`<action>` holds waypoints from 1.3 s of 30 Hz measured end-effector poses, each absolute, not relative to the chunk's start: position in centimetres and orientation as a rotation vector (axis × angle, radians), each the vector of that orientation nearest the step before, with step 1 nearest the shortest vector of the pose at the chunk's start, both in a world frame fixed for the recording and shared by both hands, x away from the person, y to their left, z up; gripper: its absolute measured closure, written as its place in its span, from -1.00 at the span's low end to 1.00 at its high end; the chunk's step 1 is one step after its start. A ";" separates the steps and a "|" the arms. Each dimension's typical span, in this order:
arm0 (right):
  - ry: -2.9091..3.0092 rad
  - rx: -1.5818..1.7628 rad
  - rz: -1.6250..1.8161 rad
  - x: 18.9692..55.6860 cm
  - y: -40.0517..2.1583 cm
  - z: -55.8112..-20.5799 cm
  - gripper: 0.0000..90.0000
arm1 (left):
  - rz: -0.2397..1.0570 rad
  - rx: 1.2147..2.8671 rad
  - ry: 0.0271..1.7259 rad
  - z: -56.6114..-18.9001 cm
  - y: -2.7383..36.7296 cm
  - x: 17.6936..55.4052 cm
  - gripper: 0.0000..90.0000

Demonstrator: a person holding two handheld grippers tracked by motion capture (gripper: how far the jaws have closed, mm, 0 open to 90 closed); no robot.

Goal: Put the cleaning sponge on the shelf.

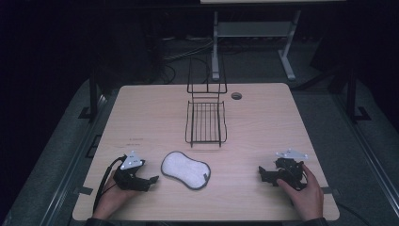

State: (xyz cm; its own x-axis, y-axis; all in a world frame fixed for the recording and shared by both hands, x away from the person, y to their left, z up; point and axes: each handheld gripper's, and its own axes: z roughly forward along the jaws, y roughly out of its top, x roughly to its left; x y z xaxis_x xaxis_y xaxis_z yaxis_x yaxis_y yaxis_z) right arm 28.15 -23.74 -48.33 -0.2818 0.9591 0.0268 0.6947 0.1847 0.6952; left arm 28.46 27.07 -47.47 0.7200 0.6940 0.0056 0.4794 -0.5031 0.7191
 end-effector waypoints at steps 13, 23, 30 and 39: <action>2.049 1.552 0.853 28.2 -23.7 -48.3 -1.00 | 0.303 2.196 0.896 -46.6 26.8 28.6 -0.59; 2.049 1.552 0.853 28.2 -23.7 -48.3 -1.00 | 0.245 2.157 0.835 -44.3 25.3 29.1 0.52; 2.050 1.552 0.853 28.2 -23.7 -48.3 -1.00 | 0.202 2.134 0.818 -43.7 24.1 30.9 0.99; 2.049 1.552 0.853 28.2 -23.7 -48.3 -1.00 | 0.212 2.131 0.791 -43.6 22.4 33.9 0.99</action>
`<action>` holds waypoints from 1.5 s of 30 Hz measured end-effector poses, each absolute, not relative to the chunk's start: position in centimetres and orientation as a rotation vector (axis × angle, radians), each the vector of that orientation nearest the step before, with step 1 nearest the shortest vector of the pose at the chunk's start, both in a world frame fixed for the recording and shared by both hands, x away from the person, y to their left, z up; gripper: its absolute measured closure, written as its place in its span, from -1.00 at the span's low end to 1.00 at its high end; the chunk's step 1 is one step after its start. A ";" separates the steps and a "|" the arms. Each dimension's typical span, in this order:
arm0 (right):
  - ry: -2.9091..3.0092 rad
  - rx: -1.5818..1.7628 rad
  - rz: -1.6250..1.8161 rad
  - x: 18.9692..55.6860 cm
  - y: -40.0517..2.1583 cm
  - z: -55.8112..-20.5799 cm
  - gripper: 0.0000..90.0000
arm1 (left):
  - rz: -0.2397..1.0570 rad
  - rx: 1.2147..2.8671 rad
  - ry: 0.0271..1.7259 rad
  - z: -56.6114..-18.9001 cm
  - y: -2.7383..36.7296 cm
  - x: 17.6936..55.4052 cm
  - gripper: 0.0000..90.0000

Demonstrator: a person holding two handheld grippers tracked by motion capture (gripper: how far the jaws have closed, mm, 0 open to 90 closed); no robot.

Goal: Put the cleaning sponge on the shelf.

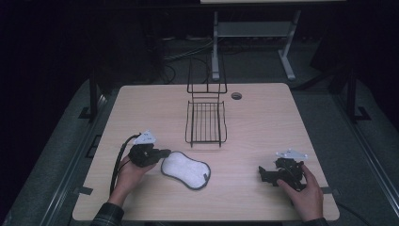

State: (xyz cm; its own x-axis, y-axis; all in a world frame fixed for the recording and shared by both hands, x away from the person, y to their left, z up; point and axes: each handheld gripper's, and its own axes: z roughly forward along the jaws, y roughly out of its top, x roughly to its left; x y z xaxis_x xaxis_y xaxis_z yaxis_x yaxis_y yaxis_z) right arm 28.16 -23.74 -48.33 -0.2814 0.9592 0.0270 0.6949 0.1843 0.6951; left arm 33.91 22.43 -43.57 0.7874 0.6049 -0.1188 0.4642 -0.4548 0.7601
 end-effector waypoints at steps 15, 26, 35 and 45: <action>2.049 1.552 0.853 28.2 -23.7 -48.3 -1.00 | 0.191 2.217 0.791 -45.2 20.8 35.2 0.99; 2.050 1.552 0.853 28.2 -23.7 -48.3 -1.00 | 0.184 2.225 0.802 -45.1 21.6 34.8 0.99; 2.050 1.552 0.853 28.2 -23.7 -48.3 -1.00 | 0.187 2.219 0.820 -45.1 22.7 33.8 0.99; 2.050 1.552 0.853 28.2 -23.7 -48.3 -1.00 | 0.195 2.216 0.813 -44.8 22.9 33.2 0.99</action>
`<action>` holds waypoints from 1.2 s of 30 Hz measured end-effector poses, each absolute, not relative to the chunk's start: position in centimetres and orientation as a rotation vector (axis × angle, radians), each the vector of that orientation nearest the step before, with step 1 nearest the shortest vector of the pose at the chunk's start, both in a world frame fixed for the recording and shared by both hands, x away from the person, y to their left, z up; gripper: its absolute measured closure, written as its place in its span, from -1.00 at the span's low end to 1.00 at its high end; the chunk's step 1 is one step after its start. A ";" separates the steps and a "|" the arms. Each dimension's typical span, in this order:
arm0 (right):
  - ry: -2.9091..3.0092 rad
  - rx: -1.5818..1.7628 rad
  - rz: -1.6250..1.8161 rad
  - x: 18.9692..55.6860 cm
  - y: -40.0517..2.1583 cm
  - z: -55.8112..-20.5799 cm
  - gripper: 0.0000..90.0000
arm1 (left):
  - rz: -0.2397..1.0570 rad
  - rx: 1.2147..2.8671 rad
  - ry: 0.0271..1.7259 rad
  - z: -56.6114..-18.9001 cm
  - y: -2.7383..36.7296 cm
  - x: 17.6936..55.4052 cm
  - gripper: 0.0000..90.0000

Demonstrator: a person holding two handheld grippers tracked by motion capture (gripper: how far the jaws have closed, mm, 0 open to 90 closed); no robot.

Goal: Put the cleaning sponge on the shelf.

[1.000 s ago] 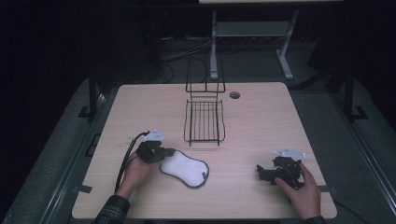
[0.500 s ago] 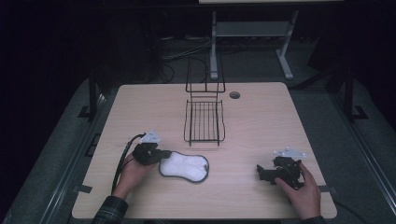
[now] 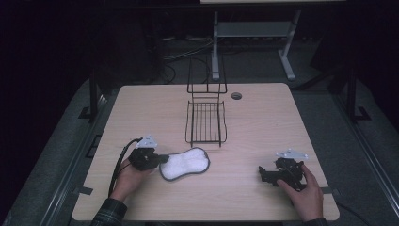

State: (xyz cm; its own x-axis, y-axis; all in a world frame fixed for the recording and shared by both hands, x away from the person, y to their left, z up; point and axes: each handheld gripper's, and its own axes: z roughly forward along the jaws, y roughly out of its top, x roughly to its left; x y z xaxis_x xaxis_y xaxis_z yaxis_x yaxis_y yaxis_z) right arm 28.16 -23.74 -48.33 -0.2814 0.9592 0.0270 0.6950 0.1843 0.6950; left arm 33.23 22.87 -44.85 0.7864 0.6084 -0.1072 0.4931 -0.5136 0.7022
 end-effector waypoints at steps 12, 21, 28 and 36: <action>2.050 1.552 0.853 28.2 -23.7 -48.3 -1.00 | 0.170 2.204 0.710 -43.7 19.0 34.2 0.99; 2.050 1.552 0.853 28.2 -23.7 -48.3 -1.00 | 0.145 2.237 0.679 -44.3 16.6 35.4 0.99; 2.049 1.552 0.853 28.2 -23.7 -48.3 -1.00 | 0.139 2.273 0.683 -45.0 16.3 35.5 0.99; 2.050 1.552 0.853 28.2 -23.7 -48.3 -1.00 | 0.137 2.269 0.696 -45.0 17.3 34.3 0.99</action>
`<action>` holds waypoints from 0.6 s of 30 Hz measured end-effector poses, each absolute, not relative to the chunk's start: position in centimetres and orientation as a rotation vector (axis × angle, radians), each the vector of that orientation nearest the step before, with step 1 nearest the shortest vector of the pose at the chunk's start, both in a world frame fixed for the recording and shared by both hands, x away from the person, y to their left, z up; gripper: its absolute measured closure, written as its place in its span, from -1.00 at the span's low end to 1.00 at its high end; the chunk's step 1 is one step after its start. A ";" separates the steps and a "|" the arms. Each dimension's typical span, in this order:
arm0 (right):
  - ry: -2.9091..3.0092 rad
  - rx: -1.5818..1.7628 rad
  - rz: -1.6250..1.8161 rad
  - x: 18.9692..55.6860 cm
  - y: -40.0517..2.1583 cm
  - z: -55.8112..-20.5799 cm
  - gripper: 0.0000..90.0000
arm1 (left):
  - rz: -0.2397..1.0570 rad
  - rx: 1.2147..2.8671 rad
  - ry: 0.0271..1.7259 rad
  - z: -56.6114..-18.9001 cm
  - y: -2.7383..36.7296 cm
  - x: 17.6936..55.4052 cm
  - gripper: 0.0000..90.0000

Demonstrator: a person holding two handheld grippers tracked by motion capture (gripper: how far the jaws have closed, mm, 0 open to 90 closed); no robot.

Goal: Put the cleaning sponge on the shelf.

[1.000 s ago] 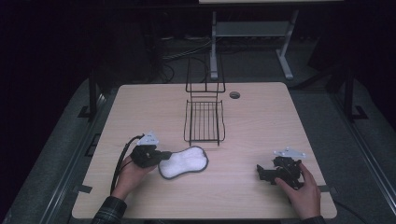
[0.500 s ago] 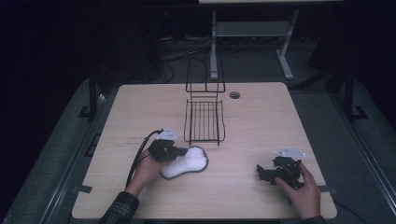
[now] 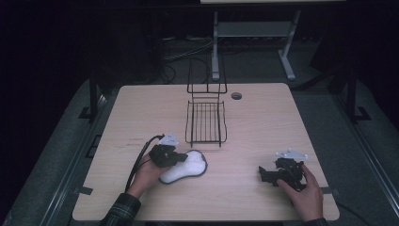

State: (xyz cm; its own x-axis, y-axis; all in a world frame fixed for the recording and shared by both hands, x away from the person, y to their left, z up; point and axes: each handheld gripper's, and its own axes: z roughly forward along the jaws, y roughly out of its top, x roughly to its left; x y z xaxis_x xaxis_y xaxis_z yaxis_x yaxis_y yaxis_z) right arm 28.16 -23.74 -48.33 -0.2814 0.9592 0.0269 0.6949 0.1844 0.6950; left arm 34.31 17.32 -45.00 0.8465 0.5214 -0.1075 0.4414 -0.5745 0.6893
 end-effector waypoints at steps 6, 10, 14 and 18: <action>2.050 1.552 0.853 28.2 -23.7 -48.3 -1.00 | 0.143 2.276 0.709 -44.9 18.5 33.3 0.99; 2.050 1.552 0.853 28.2 -23.7 -48.3 -1.00 | 0.142 2.272 0.724 -44.9 19.3 32.8 0.99; 2.049 1.552 0.853 28.2 -23.7 -48.3 -1.00 | 0.138 2.266 0.741 -44.9 20.3 31.9 0.99; 2.049 1.552 0.853 28.2 -23.7 -48.3 -1.00 | 0.147 2.266 0.751 -44.8 21.3 31.2 0.99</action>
